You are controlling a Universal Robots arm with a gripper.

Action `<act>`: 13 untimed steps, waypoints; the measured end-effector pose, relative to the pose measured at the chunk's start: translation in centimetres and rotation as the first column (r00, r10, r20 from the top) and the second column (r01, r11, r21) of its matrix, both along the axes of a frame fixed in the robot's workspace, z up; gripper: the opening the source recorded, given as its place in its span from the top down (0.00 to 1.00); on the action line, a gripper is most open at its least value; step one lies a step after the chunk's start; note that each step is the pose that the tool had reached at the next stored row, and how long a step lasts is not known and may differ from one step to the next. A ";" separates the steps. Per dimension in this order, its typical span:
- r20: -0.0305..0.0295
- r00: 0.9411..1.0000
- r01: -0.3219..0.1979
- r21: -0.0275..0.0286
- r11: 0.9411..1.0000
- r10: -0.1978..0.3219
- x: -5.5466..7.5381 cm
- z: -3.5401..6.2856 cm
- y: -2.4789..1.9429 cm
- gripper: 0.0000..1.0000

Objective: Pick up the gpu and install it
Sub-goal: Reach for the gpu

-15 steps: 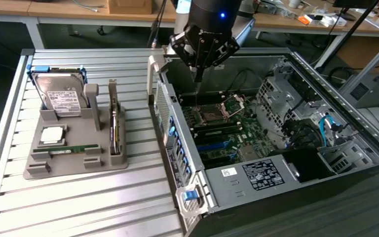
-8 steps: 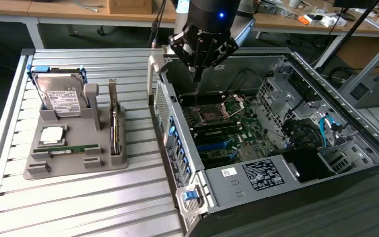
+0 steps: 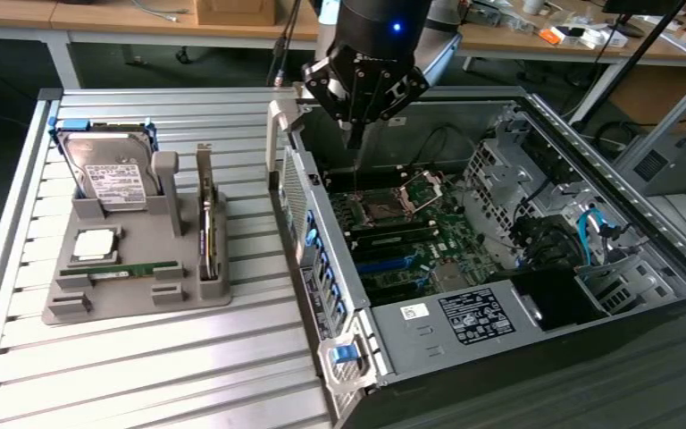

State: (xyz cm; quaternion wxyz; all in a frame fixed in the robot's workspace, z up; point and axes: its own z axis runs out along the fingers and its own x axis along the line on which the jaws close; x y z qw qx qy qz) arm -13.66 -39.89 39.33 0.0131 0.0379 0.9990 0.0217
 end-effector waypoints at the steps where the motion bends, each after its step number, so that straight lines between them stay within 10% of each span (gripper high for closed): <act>1: 0.000 1.000 0.000 0.000 1.000 0.000 0.0 0.00 0.00 0.89; 13: 0.000 1.000 0.000 0.000 1.000 0.000 -0.5 0.00 0.00 0.89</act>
